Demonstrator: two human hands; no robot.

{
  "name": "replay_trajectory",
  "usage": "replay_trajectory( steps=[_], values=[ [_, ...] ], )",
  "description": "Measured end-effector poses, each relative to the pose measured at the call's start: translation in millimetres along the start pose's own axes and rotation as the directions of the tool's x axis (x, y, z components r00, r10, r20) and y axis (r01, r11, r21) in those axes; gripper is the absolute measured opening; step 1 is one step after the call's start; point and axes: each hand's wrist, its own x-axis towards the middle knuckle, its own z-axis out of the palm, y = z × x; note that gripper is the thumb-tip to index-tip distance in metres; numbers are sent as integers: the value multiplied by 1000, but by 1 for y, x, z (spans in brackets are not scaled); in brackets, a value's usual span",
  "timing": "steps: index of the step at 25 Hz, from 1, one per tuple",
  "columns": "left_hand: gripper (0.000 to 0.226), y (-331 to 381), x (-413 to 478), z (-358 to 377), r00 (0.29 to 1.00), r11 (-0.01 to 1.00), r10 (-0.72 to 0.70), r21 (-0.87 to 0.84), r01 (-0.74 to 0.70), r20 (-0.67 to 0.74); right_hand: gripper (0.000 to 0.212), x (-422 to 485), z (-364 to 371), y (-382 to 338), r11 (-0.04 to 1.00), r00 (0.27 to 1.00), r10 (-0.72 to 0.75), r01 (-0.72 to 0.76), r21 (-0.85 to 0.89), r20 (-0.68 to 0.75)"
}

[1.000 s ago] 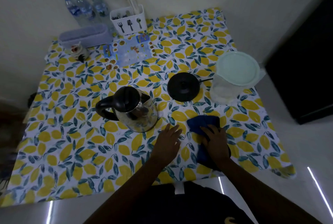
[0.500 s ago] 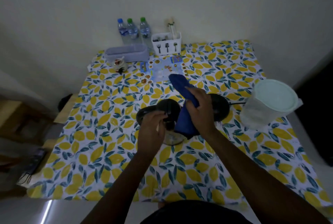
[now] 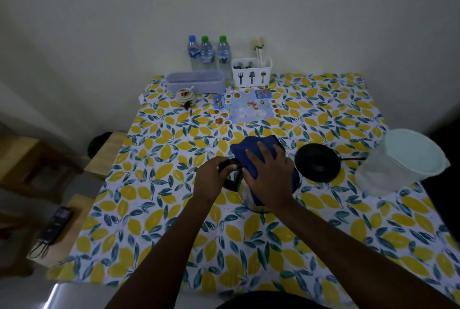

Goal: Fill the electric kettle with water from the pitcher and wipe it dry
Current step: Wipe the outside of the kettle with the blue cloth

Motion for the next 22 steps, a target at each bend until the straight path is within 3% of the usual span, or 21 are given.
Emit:
replay_trajectory(
  steps=[5, 8, 11, 13, 15, 17, 20, 22],
  values=[
    [26, -4, 6, -2, 1000, 999, 4, -38, -4, 19, 36, 22, -3, -4, 998, 997, 50, -51, 27, 61],
    [25, -1, 8, -6, 994, 999, 31, -38, -27, 105, 34, 50, -7, -2, 996, 972, 49, -64, 58, 231],
    [33, 11, 8, -5, 985, 999, 24, 35, -30, 170, 28, 82, -18, 14, 959, 882, -37, -100, 264, 470],
    [33, 23, 8, -1, 980, 994, 62, 75, -77, 187, 31, 100, -29, 31, 875, 805, -108, -202, 440, 583],
    [30, 36, 8, 3, 981, 993, 89, 62, -101, 170, 30, 107, -40, 56, 767, 793, -89, -331, 549, 603],
    [34, 50, 12, 6, 985, 994, 67, 76, -80, 162, 29, 105, -44, 87, 683, 832, -23, -392, 616, 555],
    [61, 66, 18, 16, 938, 974, 41, 197, -114, 344, 27, 92, -37, 121, 628, 863, 33, -410, 661, 504],
    [78, 68, 17, 22, 910, 946, 25, 285, -155, 413, 25, 81, -21, 123, 615, 831, -25, -426, 664, 556]
  ],
)
